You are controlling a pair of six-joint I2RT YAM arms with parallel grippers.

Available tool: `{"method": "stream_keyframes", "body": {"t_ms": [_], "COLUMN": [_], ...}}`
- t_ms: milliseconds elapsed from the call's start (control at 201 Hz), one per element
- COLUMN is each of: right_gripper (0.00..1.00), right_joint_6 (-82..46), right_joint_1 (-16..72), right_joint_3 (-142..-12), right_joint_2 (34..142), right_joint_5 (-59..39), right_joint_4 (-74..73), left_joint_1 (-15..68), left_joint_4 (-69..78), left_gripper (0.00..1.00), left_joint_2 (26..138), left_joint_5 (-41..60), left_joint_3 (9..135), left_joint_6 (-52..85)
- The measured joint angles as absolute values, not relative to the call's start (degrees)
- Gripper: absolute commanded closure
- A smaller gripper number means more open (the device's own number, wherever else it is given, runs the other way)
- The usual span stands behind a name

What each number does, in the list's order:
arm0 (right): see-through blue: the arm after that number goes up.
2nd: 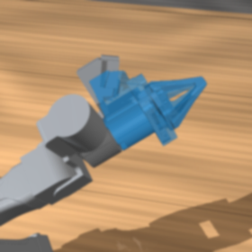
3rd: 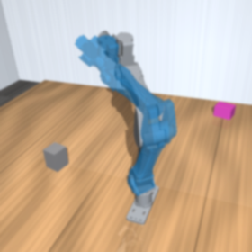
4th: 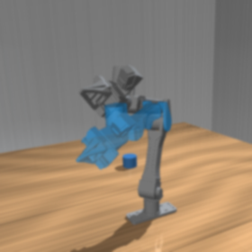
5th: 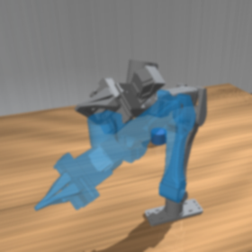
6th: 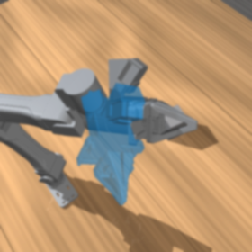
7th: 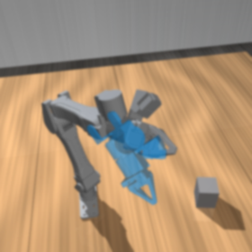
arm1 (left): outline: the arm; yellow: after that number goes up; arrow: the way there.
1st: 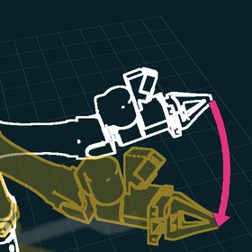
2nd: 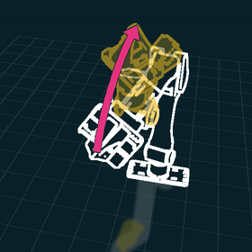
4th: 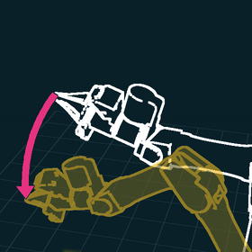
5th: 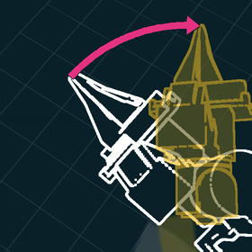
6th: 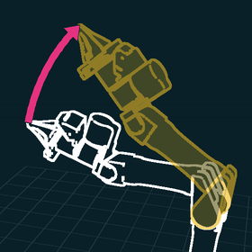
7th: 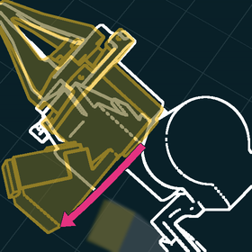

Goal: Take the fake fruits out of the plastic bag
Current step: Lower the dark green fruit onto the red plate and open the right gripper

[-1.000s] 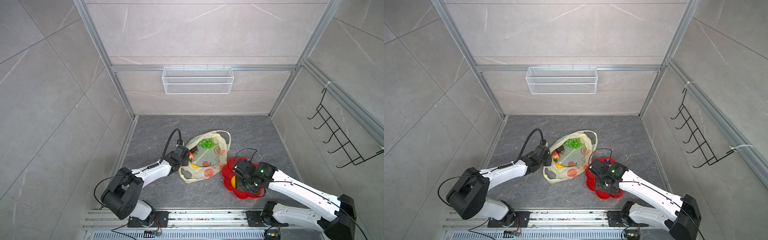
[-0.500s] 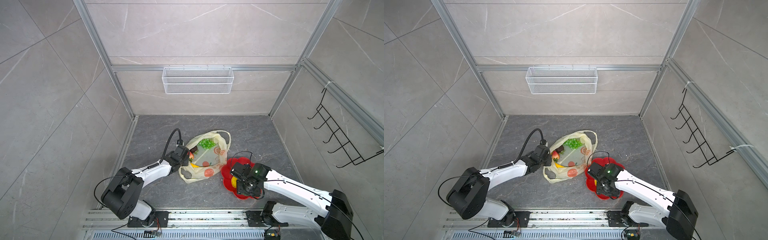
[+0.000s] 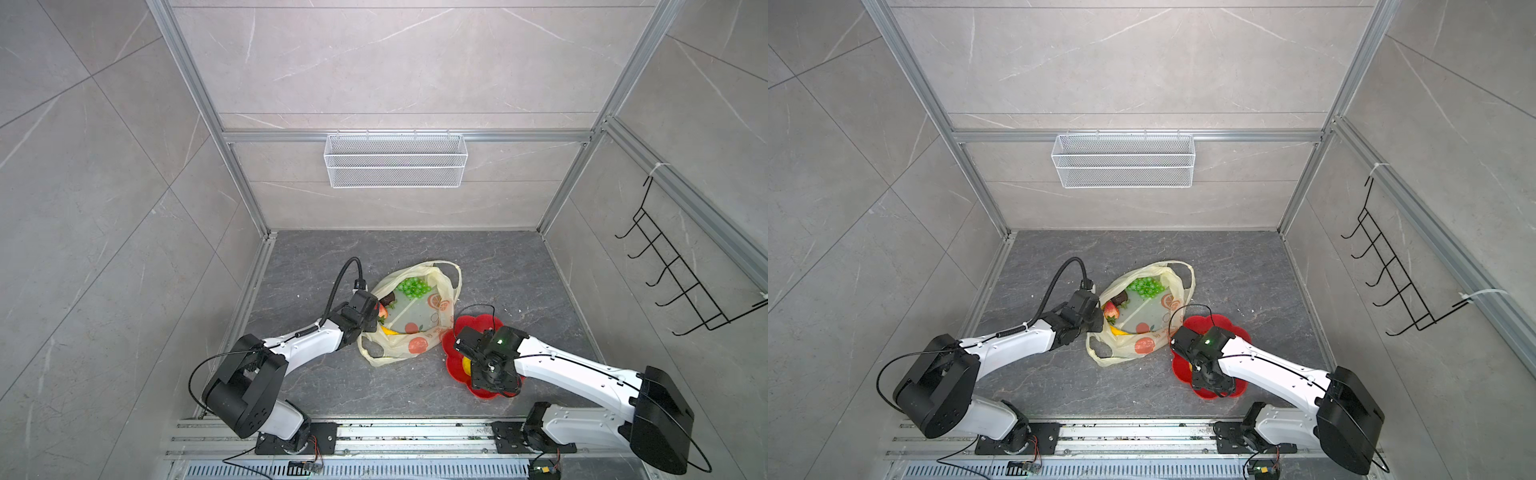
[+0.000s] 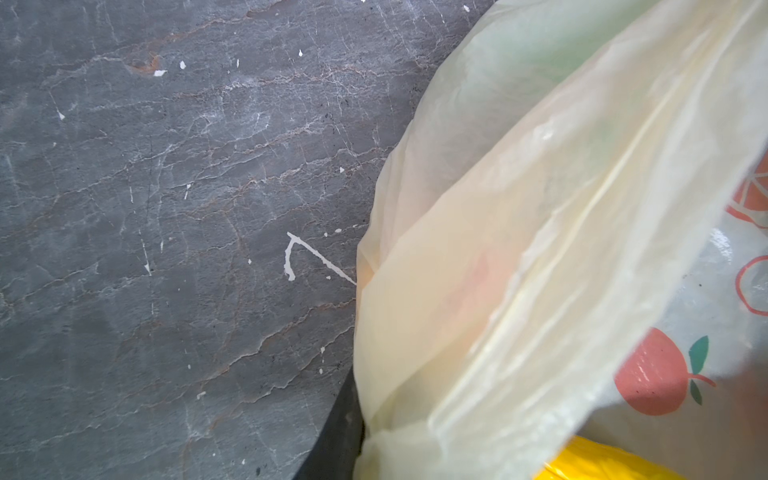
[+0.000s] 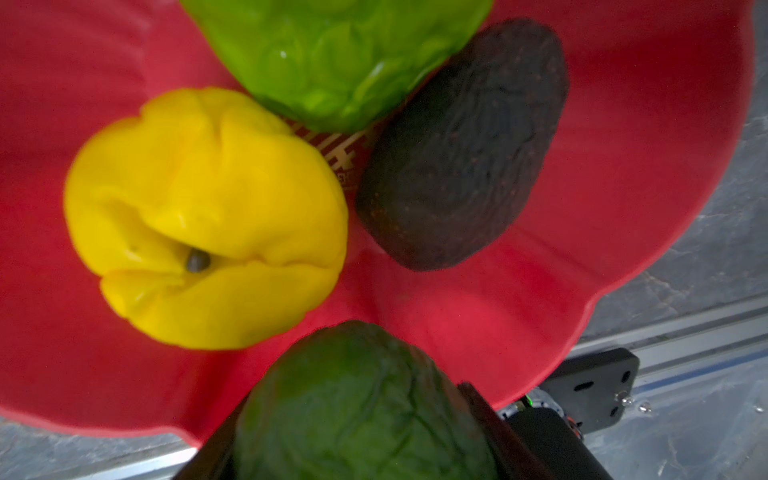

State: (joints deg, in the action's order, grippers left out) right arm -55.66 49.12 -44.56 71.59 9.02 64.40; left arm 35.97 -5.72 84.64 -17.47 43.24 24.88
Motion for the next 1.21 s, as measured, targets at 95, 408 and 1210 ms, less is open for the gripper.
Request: {"method": "stream_keyframes", "body": {"t_ms": [95, 408, 1210], "right_gripper": [0.4, 0.36, 0.16], "right_joint_6": [-55.48, -55.29, -55.29], "right_joint_1": [49.12, 49.12, 49.17], "right_joint_3": [-44.56, -44.58, -45.28], "right_joint_2": [72.97, 76.12, 77.52], "right_joint_5": [9.41, 9.98, 11.18], "right_joint_4": [63.96, 61.93, 61.25], "left_joint_1": [35.97, 35.94, 35.68], "left_joint_4": [-5.72, -5.72, -5.74], "left_gripper": [0.81, 0.8, 0.79], "left_joint_2": [84.64, 84.64, 84.64], "left_joint_5": [-17.47, -17.47, -17.5], "left_joint_3": [43.24, 43.27, 43.27], "left_joint_6": [24.88, 24.88, 24.88]}}
